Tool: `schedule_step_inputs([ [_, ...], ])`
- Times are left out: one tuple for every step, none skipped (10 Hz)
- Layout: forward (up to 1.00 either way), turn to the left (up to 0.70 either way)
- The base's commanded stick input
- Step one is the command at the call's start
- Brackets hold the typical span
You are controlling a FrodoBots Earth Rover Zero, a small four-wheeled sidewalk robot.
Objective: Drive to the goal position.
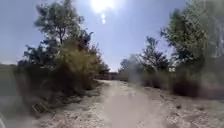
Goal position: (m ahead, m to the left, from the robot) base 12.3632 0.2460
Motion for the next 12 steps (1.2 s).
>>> schedule_step_inputs([
  [0.70,0.00],
  [0.70,0.00],
  [0.70,0.00],
  [0.70,0.00],
  [0.70,0.00],
  [0.70,0.00],
  [0.70,0.00],
  [0.70,0.00],
  [0.70,0.00],
  [0.70,0.00],
  [0.70,0.00],
  [0.70,0.00],
])
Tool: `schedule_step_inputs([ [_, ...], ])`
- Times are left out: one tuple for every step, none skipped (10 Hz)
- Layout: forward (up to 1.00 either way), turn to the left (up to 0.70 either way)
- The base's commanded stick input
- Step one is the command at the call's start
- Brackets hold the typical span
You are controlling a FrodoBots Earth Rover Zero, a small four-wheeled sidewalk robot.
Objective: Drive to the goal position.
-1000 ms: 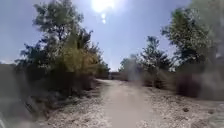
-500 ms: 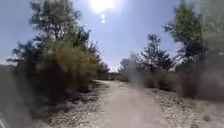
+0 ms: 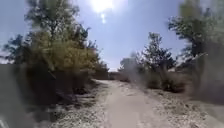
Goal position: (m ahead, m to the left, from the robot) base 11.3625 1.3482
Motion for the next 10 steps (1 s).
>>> schedule_step_inputs([
  [0.70,0.00],
  [0.70,0.00],
  [0.70,-0.08],
  [0.70,-0.14],
  [0.70,-0.14],
  [0.70,-0.14],
  [0.70,-0.14],
  [0.70,-0.14],
  [0.70,-0.04],
  [0.70,0.00],
])
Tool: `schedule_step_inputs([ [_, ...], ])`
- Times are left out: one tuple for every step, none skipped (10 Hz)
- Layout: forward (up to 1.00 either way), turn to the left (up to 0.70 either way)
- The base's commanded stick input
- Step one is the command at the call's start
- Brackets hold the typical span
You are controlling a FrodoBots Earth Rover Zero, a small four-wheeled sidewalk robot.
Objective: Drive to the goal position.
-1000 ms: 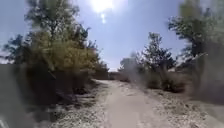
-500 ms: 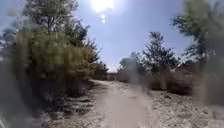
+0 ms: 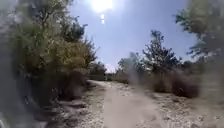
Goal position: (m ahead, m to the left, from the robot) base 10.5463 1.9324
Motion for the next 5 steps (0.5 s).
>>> schedule_step_inputs([
  [0.70,0.00],
  [0.70,0.00],
  [0.70,0.00],
  [0.70,0.00],
  [0.70,0.00],
])
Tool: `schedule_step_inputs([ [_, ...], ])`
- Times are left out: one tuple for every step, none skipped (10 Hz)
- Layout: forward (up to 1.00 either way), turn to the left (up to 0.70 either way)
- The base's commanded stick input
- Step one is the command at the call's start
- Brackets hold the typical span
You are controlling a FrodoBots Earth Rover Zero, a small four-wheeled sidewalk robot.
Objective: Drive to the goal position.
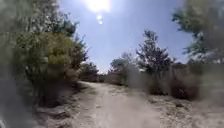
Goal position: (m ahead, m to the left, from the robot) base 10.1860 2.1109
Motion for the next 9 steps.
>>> schedule_step_inputs([
  [0.70,0.00],
  [0.70,0.00],
  [0.70,0.00],
  [0.70,0.00],
  [0.70,0.00],
  [0.70,0.00],
  [0.70,0.00],
  [0.70,0.00],
  [0.70,0.00],
])
